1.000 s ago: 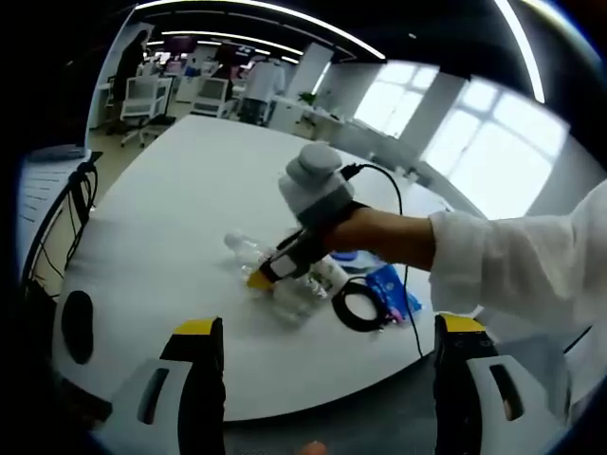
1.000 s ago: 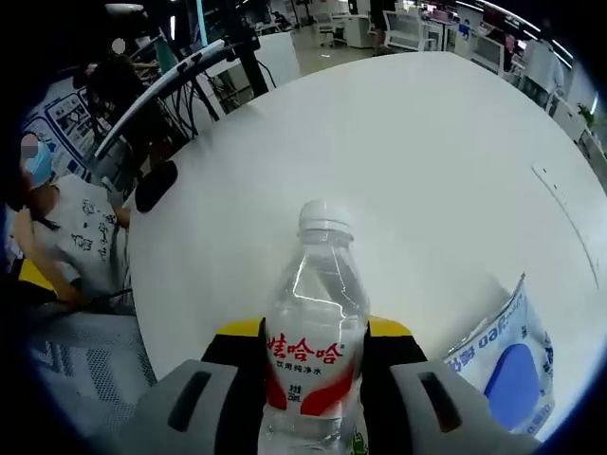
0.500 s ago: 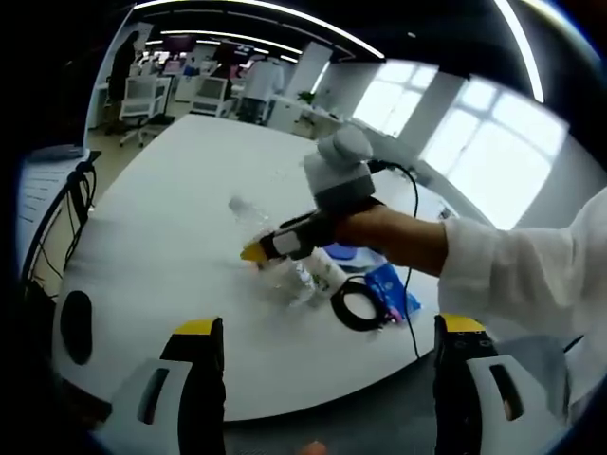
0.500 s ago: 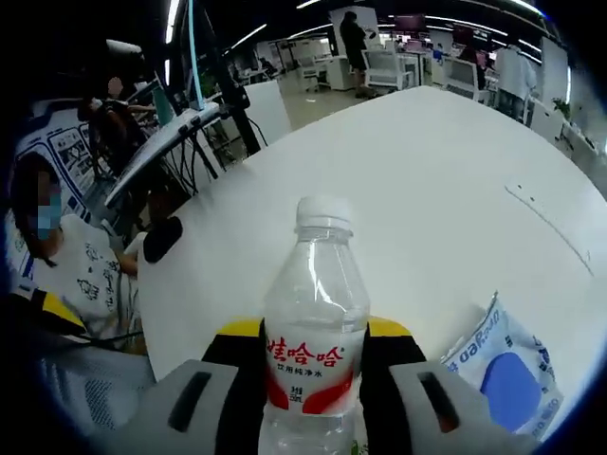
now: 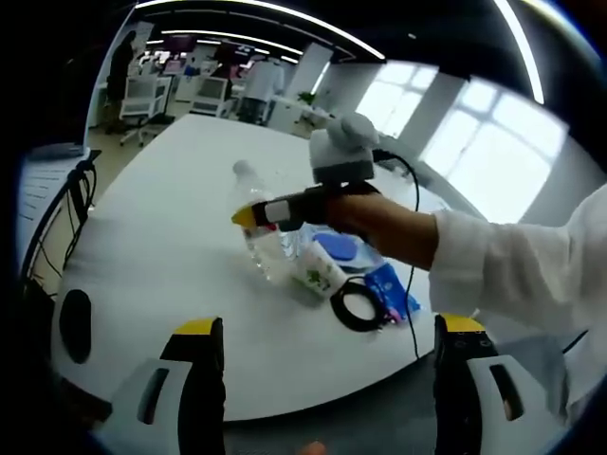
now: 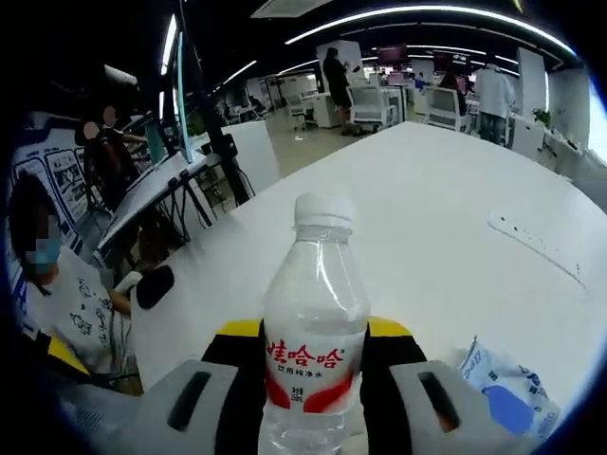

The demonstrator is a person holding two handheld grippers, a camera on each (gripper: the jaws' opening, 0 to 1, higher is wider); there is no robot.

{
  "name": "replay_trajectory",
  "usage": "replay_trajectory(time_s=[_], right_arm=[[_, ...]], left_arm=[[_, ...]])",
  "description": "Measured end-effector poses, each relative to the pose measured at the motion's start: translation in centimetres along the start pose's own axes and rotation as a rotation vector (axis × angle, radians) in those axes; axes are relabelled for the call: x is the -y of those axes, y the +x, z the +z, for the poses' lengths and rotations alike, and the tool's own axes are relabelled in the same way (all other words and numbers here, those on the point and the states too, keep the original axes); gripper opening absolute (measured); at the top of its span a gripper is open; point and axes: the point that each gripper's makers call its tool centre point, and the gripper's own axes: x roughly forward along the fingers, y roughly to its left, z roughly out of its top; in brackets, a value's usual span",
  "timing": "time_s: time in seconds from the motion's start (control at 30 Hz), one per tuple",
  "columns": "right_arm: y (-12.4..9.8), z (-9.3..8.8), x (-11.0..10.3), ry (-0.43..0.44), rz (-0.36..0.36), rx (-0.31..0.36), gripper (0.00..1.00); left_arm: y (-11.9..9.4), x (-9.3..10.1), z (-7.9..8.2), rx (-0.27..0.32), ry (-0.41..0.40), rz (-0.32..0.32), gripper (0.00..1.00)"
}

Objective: Arrange the tabletop items into an orderly group along one side of the table until the central work area is clear of visible clutter.

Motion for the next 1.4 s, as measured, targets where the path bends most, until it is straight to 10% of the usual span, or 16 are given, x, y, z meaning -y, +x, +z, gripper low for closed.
replay_trajectory(time_s=[0.8,1.4], right_arm=[[1.0,5.9,6.3,0.141,-0.310,0.323,0.35],[2.8,6.0,8.0,0.159,-0.415,0.438,0.35]], left_arm=[[-0.4,-0.6,0.9,0.066,-0.123,-0.009,0.89],[-0.2,-1.1,0.1,0.043,-0.184,-0.010,0.88]])
